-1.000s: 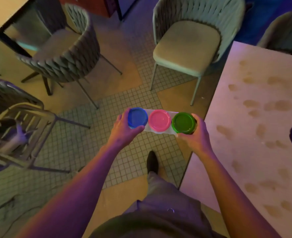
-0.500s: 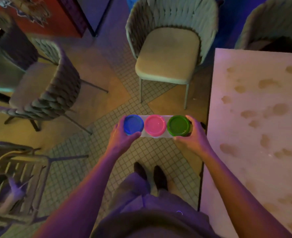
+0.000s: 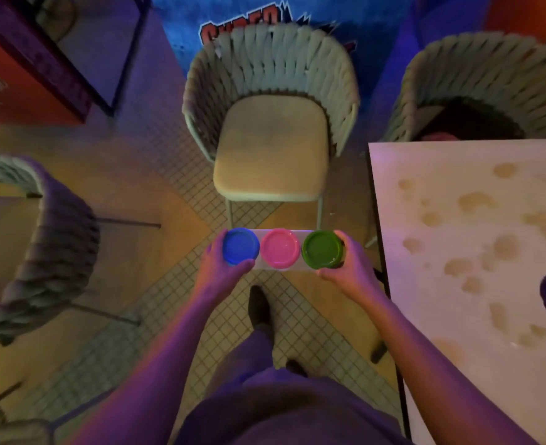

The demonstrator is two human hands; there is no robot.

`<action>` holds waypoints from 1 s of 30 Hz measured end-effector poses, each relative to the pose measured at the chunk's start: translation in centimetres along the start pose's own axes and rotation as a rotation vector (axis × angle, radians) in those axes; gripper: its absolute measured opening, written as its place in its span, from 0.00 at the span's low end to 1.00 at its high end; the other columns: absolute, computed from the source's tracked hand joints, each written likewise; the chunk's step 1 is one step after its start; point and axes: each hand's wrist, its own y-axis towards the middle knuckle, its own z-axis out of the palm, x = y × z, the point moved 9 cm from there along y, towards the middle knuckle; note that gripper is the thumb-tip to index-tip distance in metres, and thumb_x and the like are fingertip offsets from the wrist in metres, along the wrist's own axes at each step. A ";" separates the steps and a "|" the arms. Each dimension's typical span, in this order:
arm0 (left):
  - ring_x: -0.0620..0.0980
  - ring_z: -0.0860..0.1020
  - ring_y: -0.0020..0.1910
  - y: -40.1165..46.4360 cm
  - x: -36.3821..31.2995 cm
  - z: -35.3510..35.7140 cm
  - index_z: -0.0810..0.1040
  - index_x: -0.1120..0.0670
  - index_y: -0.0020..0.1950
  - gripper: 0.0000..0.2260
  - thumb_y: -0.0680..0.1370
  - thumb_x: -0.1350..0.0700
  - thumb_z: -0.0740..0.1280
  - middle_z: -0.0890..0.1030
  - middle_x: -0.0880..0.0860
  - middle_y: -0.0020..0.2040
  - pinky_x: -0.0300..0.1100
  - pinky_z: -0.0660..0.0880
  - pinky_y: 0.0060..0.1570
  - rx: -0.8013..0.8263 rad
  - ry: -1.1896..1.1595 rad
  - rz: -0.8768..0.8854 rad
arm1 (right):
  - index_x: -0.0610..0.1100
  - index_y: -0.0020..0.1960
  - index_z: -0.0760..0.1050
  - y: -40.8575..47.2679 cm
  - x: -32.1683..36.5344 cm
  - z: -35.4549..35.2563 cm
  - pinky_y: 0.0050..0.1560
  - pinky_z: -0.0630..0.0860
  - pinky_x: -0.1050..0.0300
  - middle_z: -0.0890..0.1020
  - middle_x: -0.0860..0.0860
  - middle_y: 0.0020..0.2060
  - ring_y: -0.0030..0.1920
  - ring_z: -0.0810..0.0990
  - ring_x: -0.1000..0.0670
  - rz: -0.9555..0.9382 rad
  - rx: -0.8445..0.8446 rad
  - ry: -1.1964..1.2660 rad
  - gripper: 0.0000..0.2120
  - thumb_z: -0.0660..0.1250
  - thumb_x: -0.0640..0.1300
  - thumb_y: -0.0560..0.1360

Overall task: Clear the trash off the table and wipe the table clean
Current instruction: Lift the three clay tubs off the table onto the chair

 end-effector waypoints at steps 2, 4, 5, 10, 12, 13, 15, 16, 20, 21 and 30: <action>0.55 0.71 0.67 2.8 -0.7 -0.7 0.61 0.51 0.79 0.42 0.70 0.48 0.77 0.70 0.57 0.69 0.47 0.68 0.65 0.021 0.004 -0.001 | 0.44 0.75 0.64 2.1 0.7 0.4 0.54 0.65 0.67 0.72 0.47 0.67 0.60 0.70 0.56 0.034 -0.008 -0.005 0.45 0.81 0.37 0.63; 0.54 0.72 0.66 5.9 -1.2 -1.5 0.61 0.50 0.79 0.43 0.68 0.46 0.76 0.70 0.57 0.68 0.48 0.69 0.66 0.046 -0.005 -0.004 | 0.45 0.75 0.63 4.3 1.6 0.9 0.56 0.66 0.64 0.72 0.47 0.67 0.62 0.71 0.55 0.067 -0.024 0.002 0.46 0.82 0.38 0.63; 0.54 0.72 0.65 7.4 -1.6 -1.8 0.61 0.50 0.79 0.43 0.68 0.46 0.76 0.70 0.56 0.67 0.49 0.70 0.66 0.061 -0.009 -0.005 | 0.45 0.75 0.63 5.4 2.2 1.1 0.55 0.67 0.64 0.72 0.48 0.67 0.61 0.71 0.56 0.083 -0.031 0.002 0.46 0.82 0.38 0.63; 0.55 0.72 0.65 13.1 -2.4 -2.5 0.61 0.50 0.78 0.40 0.70 0.50 0.77 0.70 0.56 0.67 0.51 0.70 0.65 0.104 0.024 -0.013 | 0.44 0.75 0.63 9.6 3.1 2.1 0.57 0.66 0.64 0.73 0.46 0.68 0.63 0.72 0.52 0.161 -0.061 0.037 0.47 0.82 0.39 0.62; 0.55 0.72 0.65 15.2 -2.9 -2.6 0.61 0.49 0.79 0.41 0.69 0.48 0.76 0.70 0.56 0.67 0.53 0.71 0.66 0.118 0.038 -0.017 | 0.44 0.75 0.63 11.1 3.4 2.5 0.58 0.66 0.64 0.73 0.46 0.68 0.65 0.73 0.49 0.181 -0.073 0.042 0.47 0.82 0.40 0.62; 0.56 0.72 0.65 15.8 -3.3 -2.6 0.61 0.49 0.79 0.41 0.70 0.48 0.76 0.70 0.56 0.68 0.53 0.71 0.66 0.124 0.040 -0.017 | 0.44 0.75 0.63 11.8 3.6 2.3 0.57 0.66 0.64 0.74 0.46 0.68 0.65 0.73 0.48 0.180 -0.073 0.035 0.47 0.83 0.40 0.62; 0.55 0.71 0.67 18.8 -3.7 -2.1 0.60 0.50 0.79 0.41 0.71 0.50 0.76 0.69 0.56 0.69 0.50 0.70 0.65 0.134 0.061 -0.036 | 0.44 0.74 0.64 14.4 3.3 2.3 0.57 0.66 0.63 0.74 0.46 0.67 0.65 0.74 0.48 0.218 -0.073 0.037 0.46 0.82 0.40 0.62; 0.55 0.71 0.67 19.0 -4.0 -2.1 0.60 0.50 0.79 0.40 0.71 0.50 0.76 0.69 0.56 0.70 0.49 0.70 0.64 0.130 0.055 -0.023 | 0.44 0.74 0.64 14.6 3.8 2.2 0.56 0.67 0.62 0.74 0.46 0.67 0.65 0.74 0.48 0.199 -0.071 0.042 0.46 0.82 0.40 0.62; 0.54 0.71 0.67 23.9 -5.5 -0.9 0.61 0.49 0.79 0.39 0.72 0.50 0.76 0.69 0.56 0.71 0.45 0.68 0.60 0.145 0.065 -0.038 | 0.45 0.73 0.66 19.7 4.1 1.2 0.56 0.67 0.63 0.75 0.48 0.66 0.63 0.74 0.50 0.213 -0.073 0.048 0.43 0.82 0.40 0.62; 0.54 0.71 0.66 25.0 -5.9 -0.7 0.61 0.49 0.79 0.39 0.72 0.50 0.75 0.69 0.56 0.70 0.44 0.68 0.59 0.149 0.062 -0.041 | 0.45 0.72 0.66 21.0 4.5 1.0 0.55 0.66 0.63 0.75 0.48 0.66 0.61 0.74 0.52 0.206 -0.066 0.046 0.43 0.82 0.39 0.62; 0.55 0.72 0.67 35.0 -8.8 0.2 0.64 0.51 0.77 0.41 0.66 0.46 0.74 0.71 0.56 0.70 0.49 0.70 0.66 0.091 -0.011 -0.211 | 0.42 0.69 0.69 35.1 7.3 -1.1 0.53 0.68 0.62 0.75 0.48 0.62 0.57 0.72 0.54 0.186 0.049 0.019 0.40 0.81 0.35 0.61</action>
